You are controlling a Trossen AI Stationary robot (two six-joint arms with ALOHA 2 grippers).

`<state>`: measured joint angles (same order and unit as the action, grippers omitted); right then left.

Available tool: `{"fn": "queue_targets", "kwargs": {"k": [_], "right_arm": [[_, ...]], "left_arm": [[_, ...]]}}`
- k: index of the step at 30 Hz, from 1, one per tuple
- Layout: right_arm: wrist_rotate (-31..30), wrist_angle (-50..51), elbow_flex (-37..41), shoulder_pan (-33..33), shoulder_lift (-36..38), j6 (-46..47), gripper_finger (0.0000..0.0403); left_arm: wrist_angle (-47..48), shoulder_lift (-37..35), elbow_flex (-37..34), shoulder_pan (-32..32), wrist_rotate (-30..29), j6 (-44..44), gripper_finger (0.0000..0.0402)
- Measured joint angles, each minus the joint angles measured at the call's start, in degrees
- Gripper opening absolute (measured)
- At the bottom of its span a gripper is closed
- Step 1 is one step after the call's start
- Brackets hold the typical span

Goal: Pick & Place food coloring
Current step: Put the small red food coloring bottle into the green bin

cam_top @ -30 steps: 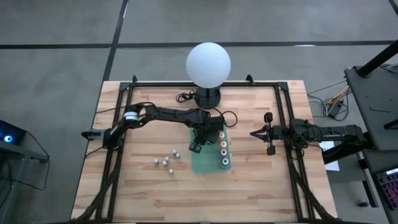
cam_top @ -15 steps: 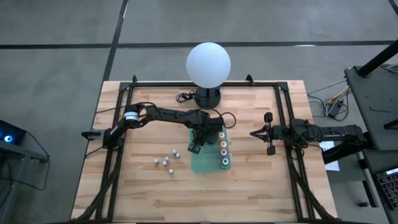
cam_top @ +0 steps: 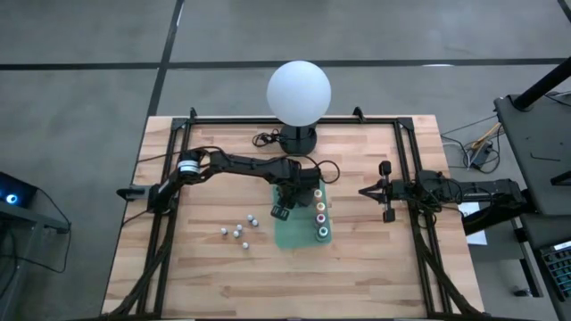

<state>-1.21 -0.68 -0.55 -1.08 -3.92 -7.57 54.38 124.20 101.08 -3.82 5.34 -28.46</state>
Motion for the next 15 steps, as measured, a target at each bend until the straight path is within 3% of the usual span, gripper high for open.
{"fn": "queue_targets", "kwargs": {"k": [15], "right_arm": [[0.0,0.0,0.0,0.0,0.0,-0.1,0.0009]], "left_arm": [[-1.5,0.2,-0.2,-0.1,0.0,-0.1,0.0058]]}}
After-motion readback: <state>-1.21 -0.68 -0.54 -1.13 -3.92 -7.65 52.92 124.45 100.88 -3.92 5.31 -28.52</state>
